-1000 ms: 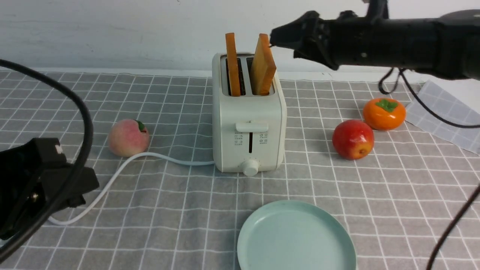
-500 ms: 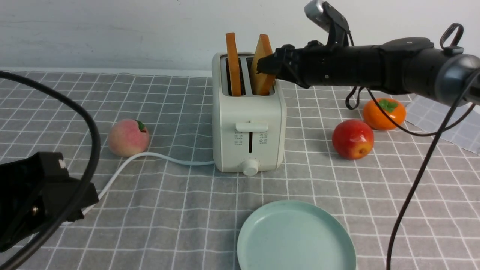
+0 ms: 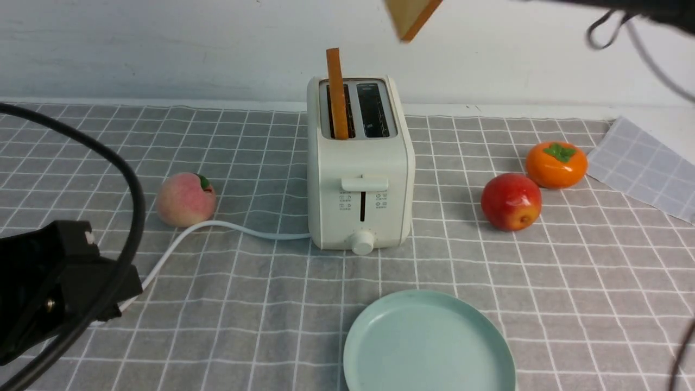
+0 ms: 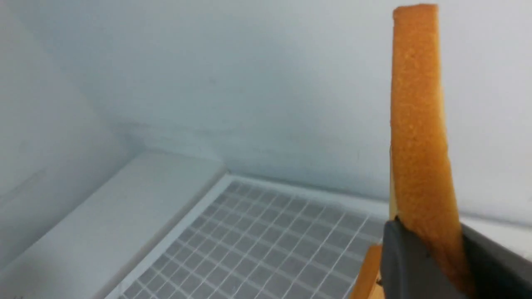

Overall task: Take toasted bread from bread machine on grey coffee table place on plate.
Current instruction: 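Place the held slice of bread on top of the slice on the plate with the right gripper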

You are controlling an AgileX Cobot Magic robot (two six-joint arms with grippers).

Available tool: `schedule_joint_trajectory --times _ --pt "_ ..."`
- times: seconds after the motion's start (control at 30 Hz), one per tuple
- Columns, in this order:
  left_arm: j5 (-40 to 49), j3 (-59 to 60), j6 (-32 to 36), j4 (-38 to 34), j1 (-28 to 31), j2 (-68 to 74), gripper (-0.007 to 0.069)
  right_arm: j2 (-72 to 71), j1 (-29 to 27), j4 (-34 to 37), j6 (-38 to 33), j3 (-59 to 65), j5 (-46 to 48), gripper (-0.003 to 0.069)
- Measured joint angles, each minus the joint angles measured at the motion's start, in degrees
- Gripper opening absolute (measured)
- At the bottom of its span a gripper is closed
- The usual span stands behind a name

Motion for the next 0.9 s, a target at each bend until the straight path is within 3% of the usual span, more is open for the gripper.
schedule_joint_trajectory --times 0.1,0.17,0.2,0.27,0.33,0.47,0.73,0.9 --pt "0.0 0.0 0.0 0.2 0.0 0.0 0.0238 -5.8 -7.2 -6.1 6.3 -0.3 6.9 0.0085" --pt "0.0 0.0 0.0 0.4 0.0 0.0 0.0238 -9.4 -12.9 -15.2 18.3 -0.3 17.3 0.0085" --pt "0.0 0.0 0.0 0.4 0.0 0.0 0.0238 -9.5 -13.2 -15.2 18.3 -0.3 17.3 0.0085" --pt "0.0 0.0 0.0 1.2 0.0 0.0 0.0238 -10.5 -15.8 -24.8 27.3 0.3 28.0 0.0085" --pt "-0.1 0.0 0.0 1.6 0.0 0.0 0.0238 -10.5 -15.7 -31.2 32.2 2.4 32.1 0.0085" --pt "-0.3 0.0 0.0 2.4 0.0 0.0 0.0238 -10.5 -11.9 -35.0 37.0 9.5 33.4 0.0085" --pt "-0.5 0.0 0.0 3.9 0.0 0.0 0.0238 -10.5 7.0 -32.3 37.7 27.0 33.4 0.0085" --pt "-0.5 0.0 0.0 4.0 0.0 0.0 0.0238 -10.5 11.6 -32.1 37.7 33.0 28.6 0.0098"
